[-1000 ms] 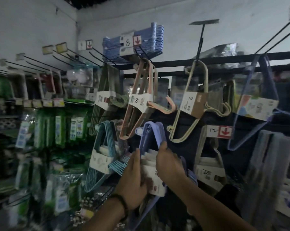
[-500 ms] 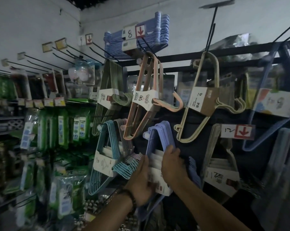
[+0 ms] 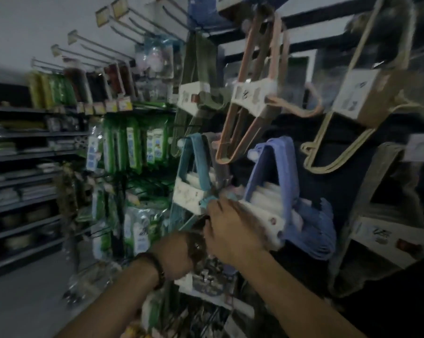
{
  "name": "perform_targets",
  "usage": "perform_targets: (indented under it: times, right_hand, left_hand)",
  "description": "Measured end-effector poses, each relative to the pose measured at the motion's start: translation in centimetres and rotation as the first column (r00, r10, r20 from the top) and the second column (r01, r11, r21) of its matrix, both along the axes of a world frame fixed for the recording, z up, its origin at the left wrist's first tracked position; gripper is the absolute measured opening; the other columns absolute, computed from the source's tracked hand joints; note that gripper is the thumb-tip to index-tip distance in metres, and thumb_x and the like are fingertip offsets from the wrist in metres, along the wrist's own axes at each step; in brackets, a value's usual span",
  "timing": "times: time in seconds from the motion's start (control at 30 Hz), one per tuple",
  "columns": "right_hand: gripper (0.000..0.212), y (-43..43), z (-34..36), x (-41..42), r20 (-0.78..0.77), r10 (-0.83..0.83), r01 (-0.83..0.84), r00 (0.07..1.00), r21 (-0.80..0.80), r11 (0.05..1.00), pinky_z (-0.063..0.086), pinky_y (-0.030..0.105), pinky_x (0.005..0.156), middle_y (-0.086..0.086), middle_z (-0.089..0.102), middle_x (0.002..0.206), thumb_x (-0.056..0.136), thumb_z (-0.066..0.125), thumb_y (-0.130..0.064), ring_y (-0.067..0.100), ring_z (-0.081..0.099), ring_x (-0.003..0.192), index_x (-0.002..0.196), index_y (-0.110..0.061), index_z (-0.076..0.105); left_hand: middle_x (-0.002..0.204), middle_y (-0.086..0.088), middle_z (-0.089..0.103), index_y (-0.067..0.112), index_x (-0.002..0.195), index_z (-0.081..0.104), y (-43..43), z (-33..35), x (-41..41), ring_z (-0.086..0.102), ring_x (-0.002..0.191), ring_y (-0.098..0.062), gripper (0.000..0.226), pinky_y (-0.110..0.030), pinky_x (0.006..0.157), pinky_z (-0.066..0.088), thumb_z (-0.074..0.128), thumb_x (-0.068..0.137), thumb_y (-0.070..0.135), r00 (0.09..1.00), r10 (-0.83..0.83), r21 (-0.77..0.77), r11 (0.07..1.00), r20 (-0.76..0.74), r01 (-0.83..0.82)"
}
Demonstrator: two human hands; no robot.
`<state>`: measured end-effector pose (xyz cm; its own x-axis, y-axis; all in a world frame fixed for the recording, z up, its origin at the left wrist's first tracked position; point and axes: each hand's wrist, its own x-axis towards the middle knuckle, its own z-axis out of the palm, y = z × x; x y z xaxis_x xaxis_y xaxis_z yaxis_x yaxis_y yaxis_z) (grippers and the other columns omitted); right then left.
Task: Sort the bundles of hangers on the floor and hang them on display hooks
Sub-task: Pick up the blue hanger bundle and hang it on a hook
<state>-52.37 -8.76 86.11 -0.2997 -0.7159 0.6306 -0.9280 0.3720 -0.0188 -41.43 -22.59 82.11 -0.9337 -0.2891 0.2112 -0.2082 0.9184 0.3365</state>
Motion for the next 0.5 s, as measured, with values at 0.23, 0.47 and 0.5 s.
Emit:
perform_targets:
  times: [0.23,0.47,0.5]
  right_hand:
    - [0.038,-10.3,-11.7,10.3,0.301,0.326,-0.435,0.896,0.446,0.782,0.055,0.045,0.077,0.015,0.060,0.119,0.104,0.050,-0.034,0.037,0.062,0.103,0.135,-0.013,0.044]
    - [0.032,-15.0,-27.0,23.2,0.577,0.405,-0.702,0.710,0.629,0.335,0.054,0.043,0.086,0.016,0.059,0.123,0.102,0.052,-0.042,0.038,0.060,0.110,0.114,-0.012,0.053]
    - [0.032,-15.2,-29.1,24.9,0.597,0.398,-0.713,0.696,0.642,0.282,0.053,0.042,0.085,0.017,0.059,0.124,0.102,0.052,-0.042,0.039,0.061,0.110,0.115,-0.013,0.053]
  left_hand:
    - [0.139,-0.008,0.062,0.013,0.137,0.061,-2.5,-11.3,15.8,0.058,0.125,-0.027,0.043,-0.028,0.102,0.045,0.048,0.108,0.041,0.811,0.326,0.067,0.911,0.486,-0.407]
    - [0.130,-0.005,0.069,0.022,0.122,0.070,-0.3,-23.6,35.3,0.065,0.117,-0.028,0.033,-0.033,0.098,0.051,0.048,0.106,0.041,0.495,0.569,0.095,0.589,0.657,-0.803]
    - [0.128,-0.007,0.070,0.019,0.122,0.070,0.8,-25.2,37.4,0.066,0.116,-0.030,0.036,-0.037,0.099,0.052,0.044,0.107,0.039,0.477,0.571,0.091,0.573,0.668,-0.814]
